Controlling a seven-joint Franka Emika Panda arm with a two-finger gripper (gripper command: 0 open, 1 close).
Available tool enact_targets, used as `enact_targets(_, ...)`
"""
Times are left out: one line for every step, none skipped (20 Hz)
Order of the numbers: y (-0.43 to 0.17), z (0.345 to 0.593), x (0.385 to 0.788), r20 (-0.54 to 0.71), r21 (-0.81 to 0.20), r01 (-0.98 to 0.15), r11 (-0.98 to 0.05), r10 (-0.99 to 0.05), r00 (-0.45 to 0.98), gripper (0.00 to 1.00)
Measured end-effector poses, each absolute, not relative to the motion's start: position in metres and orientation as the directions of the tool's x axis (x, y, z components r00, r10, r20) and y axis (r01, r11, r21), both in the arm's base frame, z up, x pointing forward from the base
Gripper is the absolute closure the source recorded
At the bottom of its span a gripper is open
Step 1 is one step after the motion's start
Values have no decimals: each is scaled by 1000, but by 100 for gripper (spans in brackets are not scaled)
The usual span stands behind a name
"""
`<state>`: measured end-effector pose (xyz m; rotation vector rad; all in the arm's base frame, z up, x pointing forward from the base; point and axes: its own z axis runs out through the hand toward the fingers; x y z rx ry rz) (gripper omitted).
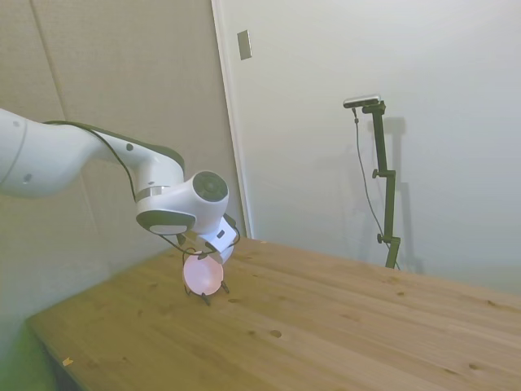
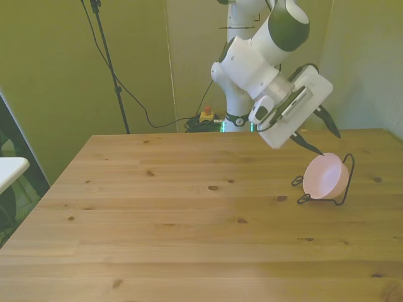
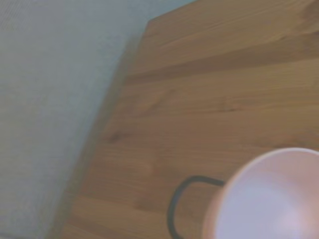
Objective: Load the bowl
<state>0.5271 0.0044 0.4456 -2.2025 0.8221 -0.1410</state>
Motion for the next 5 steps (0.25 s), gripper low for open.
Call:
enact_targets(-1,450,518,-142,-670,-540,-510,-626,767,0)
enact_targets(-7,452,507,-134,-638,-568,-520,-652,746,0)
enact_targets(-12,453,496,-126,-606,-597,-526,-677,725,0)
enact_targets(-17,454,484,-123,-576,-623,-529,-698,706,0)
enact_targets(-22,454,472,-120,-549,-648,-528,-718,686,0)
